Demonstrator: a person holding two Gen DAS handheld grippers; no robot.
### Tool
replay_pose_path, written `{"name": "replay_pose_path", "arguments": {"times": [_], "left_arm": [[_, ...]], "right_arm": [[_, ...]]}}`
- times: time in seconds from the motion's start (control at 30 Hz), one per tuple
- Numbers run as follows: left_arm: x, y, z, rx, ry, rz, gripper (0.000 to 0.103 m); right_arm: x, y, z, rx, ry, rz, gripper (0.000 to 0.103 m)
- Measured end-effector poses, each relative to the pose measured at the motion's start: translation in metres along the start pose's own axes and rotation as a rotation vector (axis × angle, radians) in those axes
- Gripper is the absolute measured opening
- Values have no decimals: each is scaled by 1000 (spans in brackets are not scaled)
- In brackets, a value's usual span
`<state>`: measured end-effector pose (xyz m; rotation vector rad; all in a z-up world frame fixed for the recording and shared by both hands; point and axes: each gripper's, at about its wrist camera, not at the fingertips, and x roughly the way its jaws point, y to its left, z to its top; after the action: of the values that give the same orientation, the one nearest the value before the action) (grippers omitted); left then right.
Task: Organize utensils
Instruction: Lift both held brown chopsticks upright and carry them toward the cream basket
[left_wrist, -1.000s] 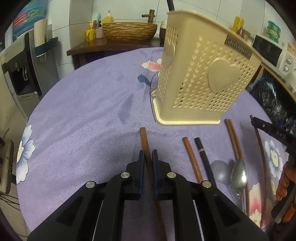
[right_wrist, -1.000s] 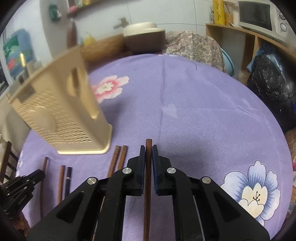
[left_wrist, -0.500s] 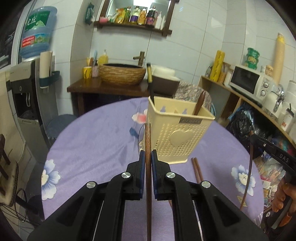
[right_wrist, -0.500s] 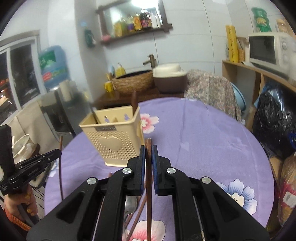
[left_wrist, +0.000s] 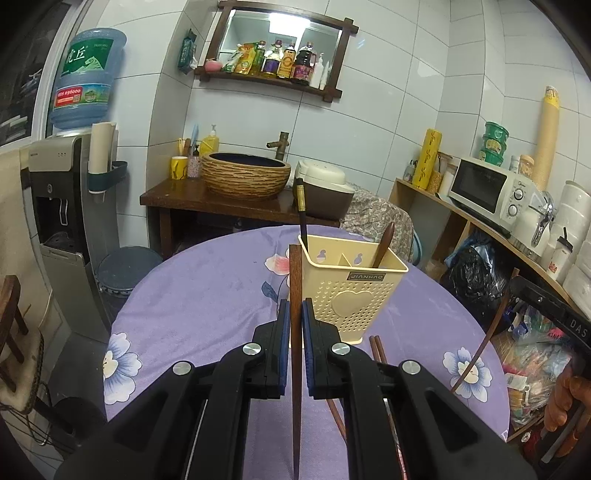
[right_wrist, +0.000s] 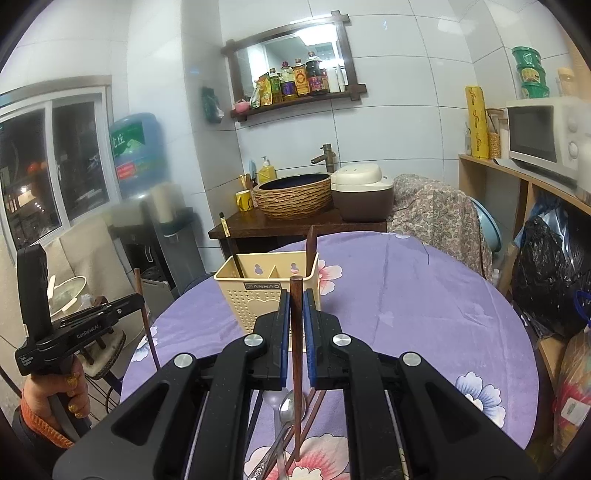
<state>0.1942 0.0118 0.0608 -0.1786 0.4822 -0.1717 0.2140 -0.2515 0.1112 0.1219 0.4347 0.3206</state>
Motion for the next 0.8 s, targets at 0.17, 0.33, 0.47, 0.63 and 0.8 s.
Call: {"name": "replay_pose_path", "arguments": {"times": [0.17,0.33,0.47,0.63,0.8], "left_arm": [[-1,0,-1,5,-7,-8,8],[-2,2,-1,0,-10,-15,8],[-3,2,0,4,-9,-20,8],[-4,1,3,16,-12,-23,8],[-5,2,6,10,-15,-32,8]], "right_arm": [[0,3,1,-10,-3,2,8],[-3,2,0,-20,-13,1,8],[-5,3,1,-23,-18,5,8],[-6,6,2,-26,-25,15,8],[-8,7,4,-26,-32,18,8]]}}
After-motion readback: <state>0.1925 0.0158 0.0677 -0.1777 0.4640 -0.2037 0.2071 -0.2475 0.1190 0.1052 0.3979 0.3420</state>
